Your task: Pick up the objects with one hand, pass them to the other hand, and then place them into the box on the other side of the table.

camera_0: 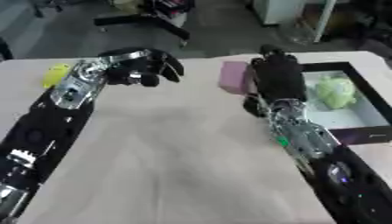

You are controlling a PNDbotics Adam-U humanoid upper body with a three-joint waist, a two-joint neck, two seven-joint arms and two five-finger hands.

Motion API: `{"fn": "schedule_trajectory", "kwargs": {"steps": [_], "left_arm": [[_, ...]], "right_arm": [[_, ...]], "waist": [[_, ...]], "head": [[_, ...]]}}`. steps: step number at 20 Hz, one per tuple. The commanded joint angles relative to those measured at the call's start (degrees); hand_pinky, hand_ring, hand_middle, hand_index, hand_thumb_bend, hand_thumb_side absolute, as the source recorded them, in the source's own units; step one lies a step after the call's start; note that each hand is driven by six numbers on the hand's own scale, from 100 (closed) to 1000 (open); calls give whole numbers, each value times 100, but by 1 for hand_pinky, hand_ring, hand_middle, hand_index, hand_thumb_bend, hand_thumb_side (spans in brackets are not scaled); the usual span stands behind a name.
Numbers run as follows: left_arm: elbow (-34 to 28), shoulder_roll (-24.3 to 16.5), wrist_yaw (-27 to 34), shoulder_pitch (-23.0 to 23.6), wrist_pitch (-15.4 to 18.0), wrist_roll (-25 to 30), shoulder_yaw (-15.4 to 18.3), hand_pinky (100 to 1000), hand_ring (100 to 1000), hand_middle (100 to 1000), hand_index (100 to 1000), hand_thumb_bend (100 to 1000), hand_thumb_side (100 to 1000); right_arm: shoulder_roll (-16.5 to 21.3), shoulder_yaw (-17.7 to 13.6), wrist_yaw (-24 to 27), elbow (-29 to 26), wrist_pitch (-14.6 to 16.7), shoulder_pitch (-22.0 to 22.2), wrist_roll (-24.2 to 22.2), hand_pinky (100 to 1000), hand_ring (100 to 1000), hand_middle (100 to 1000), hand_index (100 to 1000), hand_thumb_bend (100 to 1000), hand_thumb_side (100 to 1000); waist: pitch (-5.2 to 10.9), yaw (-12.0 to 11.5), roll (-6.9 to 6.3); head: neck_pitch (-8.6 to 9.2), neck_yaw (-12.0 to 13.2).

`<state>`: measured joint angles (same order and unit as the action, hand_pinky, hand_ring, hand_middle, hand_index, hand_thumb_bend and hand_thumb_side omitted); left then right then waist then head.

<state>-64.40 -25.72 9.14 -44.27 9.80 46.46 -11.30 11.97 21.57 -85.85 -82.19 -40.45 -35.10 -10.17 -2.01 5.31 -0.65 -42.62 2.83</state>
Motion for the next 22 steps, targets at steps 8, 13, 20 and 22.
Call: {"fn": "schedule_trajectory", "kwargs": {"steps": [8,13,20,22], "left_arm": [[-1214,-1023,572,1163,-243,-1027,1062,849,725,703,777,783,624],[-1226,-1278,523,1534,-327,-1255,1345,848,725,703,779,773,621],[-476,-1682,-834,1553,37,-2203,1820,840,730,710,792,752,581],[-2,-1810,-1852,1396,210,-2816,1922,833,733,713,796,751,558]], "right_arm": [[866,-1143,593,1576,-1144,-246,-395,1000,980,980,1000,431,538],[1277,-1256,-523,1423,-1102,-352,-1854,1000,985,991,1000,484,306],[1141,-1462,-2408,-1001,-304,111,-2056,707,890,904,1000,122,157],[979,-1429,-2442,-1585,-152,316,-1778,667,880,893,1000,100,155]], "waist": [[82,-71,5],[80,-89,40],[63,-9,9],[59,28,-10]], "head": [[109,-186],[143,-153],[100,599],[54,993]]}}
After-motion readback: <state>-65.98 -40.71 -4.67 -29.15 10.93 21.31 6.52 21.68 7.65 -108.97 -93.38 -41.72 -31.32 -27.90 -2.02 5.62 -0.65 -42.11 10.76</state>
